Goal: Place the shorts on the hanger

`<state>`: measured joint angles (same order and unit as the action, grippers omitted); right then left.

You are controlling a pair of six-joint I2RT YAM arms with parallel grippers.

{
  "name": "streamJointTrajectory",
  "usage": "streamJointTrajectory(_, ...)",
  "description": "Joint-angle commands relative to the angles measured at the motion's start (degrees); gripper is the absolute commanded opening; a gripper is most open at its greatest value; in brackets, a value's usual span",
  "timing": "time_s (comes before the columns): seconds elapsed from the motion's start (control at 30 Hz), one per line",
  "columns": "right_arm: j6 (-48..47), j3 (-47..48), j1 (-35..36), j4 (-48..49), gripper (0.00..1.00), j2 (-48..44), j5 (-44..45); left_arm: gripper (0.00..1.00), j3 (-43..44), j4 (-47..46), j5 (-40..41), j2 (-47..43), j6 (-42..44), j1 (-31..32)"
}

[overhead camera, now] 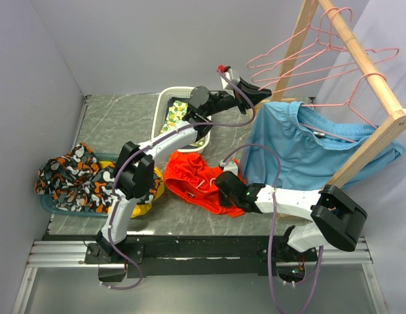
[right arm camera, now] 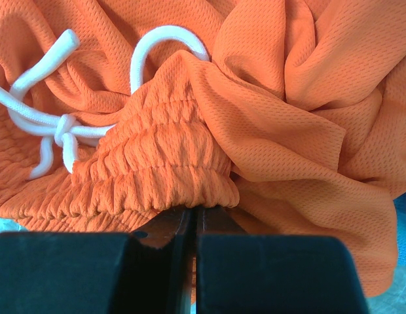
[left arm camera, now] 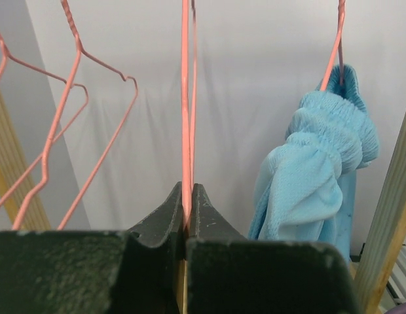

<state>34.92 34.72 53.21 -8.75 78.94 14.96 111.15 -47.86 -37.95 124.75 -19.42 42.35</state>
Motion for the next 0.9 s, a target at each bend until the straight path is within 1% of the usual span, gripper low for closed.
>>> streamJointTrajectory(0.0,0.24,0.7,-0.56,-2.5,0.0,0.17,1.39,0.01,-1.29,-5.67,2.18,-5.3,-0.36,-0.07)
streamJointTrajectory(0.2,0.33,0.53,-0.56,-2.32,0.0,-0.19,1.56,0.01,-3.31,-3.65,2.45,-8.11,1.4,-0.25)
streamJointTrajectory(0.3,0.33,0.35,-0.48,-2.23,0.0,-0.54,1.74,0.01,-6.03,-2.59,2.71,-10.65,2.89,-0.34)
streamJointTrajectory(0.47,0.5,0.0,-0.48,-1.97,0.0,-0.98,2.09,0.01,-13.93,-1.45,3.76,-16.02,4.48,-1.12)
streamJointTrajectory(0.67,0.77,-0.44,-0.56,-1.53,0.0,-1.94,2.97,0.01,-24.83,1.36,5.52,-25.42,6.15,-2.62)
streamJointTrajectory(0.7,0.77,-0.62,-0.56,-1.27,0.0,-2.03,2.97,0.01,-27.63,2.49,5.78,-28.22,6.76,-2.71)
streamJointTrajectory(0.77,0.68,-0.71,-0.48,-1.0,0.0,-1.95,3.14,0.01,-30.11,4.25,6.66,-31.13,7.64,-3.06)
streamJointTrajectory(0.8,0.68,-0.62,-0.48,-0.92,0.0,-1.86,3.23,0.01,-32.12,7.39,7.54,-34.02,8.86,-3.06)
streamJointTrajectory(0.87,0.77,-0.44,-0.48,-0.65,0.0,-1.68,3.14,0.01,-34.32,10.75,8.85,-37.37,9.92,-3.32)
